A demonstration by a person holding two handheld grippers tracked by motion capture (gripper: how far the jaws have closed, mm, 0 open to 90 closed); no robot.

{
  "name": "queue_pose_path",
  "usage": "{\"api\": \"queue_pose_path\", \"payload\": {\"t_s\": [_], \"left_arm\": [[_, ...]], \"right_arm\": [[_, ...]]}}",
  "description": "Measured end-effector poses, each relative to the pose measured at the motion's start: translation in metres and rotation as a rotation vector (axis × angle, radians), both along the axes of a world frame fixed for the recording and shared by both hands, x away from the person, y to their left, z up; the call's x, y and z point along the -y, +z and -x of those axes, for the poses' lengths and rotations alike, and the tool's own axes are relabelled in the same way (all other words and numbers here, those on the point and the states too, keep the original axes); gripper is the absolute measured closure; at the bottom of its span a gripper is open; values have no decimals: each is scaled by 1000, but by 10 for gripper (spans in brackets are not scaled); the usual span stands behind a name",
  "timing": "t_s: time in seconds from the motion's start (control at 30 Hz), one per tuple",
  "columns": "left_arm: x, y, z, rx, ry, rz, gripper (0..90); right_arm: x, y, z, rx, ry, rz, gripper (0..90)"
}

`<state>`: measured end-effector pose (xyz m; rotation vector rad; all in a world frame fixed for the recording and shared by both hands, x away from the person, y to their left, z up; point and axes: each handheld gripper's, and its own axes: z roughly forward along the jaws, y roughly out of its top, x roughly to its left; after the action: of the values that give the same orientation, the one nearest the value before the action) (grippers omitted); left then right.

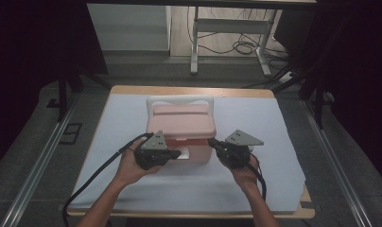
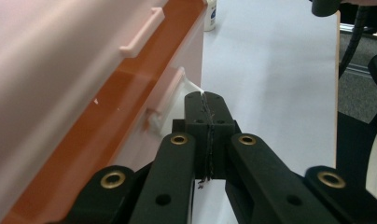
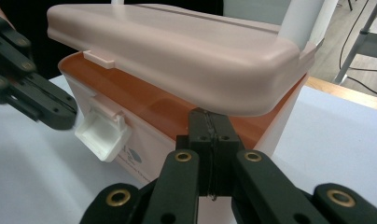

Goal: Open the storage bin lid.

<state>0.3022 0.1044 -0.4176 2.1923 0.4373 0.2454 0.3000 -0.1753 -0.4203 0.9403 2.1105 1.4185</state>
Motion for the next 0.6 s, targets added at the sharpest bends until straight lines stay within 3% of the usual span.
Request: {"api": "queue_pose_path", "payload": {"t_s": [0.23, 0.6], "left_arm": [[7, -9, -3, -7, 5, -17, 898], [9, -11, -5, -31, 2, 5, 893]], "right_arm": [[1, 0, 0, 0, 0, -2, 896], [0, 1, -1, -1, 1, -1, 896]]}}
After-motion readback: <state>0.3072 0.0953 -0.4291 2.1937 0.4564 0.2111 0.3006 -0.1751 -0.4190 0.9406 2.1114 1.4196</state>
